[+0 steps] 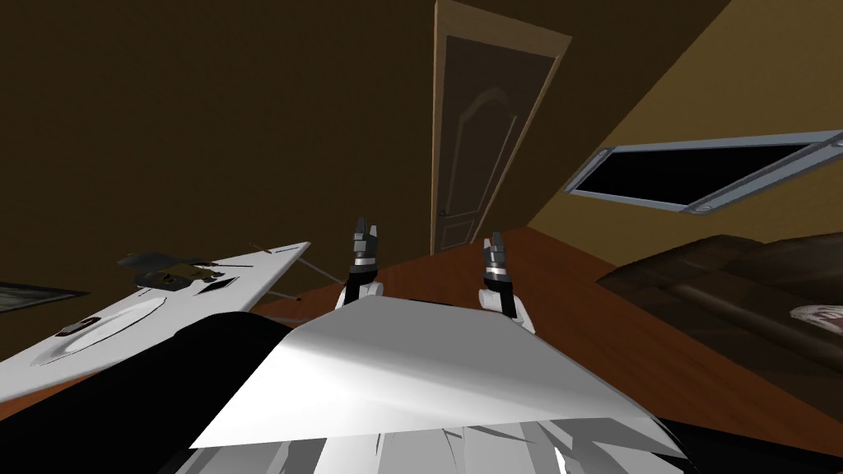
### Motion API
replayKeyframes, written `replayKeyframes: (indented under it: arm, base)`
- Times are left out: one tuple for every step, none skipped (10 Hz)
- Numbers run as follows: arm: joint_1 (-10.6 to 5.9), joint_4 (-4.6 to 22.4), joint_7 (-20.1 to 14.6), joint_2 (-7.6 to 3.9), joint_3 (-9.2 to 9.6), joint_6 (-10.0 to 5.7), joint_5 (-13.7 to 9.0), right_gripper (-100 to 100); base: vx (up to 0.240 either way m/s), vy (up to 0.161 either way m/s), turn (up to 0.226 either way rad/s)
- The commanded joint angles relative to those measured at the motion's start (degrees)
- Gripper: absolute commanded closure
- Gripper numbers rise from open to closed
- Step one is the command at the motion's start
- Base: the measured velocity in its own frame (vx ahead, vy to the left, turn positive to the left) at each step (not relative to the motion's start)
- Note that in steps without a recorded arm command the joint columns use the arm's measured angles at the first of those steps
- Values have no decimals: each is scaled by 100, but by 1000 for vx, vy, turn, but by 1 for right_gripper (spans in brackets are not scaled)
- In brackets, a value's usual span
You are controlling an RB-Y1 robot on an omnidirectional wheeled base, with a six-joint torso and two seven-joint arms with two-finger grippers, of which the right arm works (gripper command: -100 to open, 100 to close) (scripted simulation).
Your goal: Pull the door open
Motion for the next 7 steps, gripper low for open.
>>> replayKeyframes:
  arm:
    - [-168, 286, -8, -38, -47, -28, -21, -100]
    - [-168, 316, -8, -38, -47, -28, -21, -100]
    - [-256, 505, -13, -64, -74, -55, -35, -100]
    - [-344, 691, -18, -89, -102, -81, -49, -100]
    - [-437, 852, -24, -115, -131, -109, -64, -100]
    - [-437, 899, -24, -115, -131, -109, -64, -100]
    - [-531, 1103, -30, -140, -161, -137, -79, -100]
  base:
    - [87, -51, 161]
    - [52, -42, 40]
    - [48, -34, 83]
    - [67, -42, 153]
    - [74, -54, 177]
    - [48, -49, 65]
    - [46, -43, 89]
